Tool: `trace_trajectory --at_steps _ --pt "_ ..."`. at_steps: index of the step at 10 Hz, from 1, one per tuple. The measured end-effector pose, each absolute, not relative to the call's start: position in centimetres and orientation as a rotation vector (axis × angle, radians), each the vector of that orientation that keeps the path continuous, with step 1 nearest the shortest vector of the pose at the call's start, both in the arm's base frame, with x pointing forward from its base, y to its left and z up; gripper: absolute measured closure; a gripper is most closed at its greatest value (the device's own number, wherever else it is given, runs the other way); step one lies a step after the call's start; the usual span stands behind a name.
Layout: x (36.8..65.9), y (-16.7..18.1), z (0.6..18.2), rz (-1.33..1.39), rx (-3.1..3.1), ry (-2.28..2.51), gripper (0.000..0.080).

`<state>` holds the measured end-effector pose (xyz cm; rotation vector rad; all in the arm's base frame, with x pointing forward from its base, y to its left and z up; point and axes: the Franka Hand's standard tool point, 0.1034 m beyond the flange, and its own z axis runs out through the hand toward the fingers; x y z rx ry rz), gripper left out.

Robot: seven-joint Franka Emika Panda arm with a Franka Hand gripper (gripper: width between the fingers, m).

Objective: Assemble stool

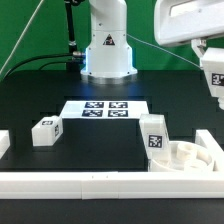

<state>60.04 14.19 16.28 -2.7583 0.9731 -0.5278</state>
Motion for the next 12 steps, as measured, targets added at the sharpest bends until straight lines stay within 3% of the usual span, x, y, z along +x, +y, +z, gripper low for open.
trace_trajectory --at_steps 4,12 --pt "61.2 11.1 14.2 -0.655 -2.824 0.811 0.0475" --pt "61.3 11.4 14.1 -0.705 -2.784 0.831 0.0475"
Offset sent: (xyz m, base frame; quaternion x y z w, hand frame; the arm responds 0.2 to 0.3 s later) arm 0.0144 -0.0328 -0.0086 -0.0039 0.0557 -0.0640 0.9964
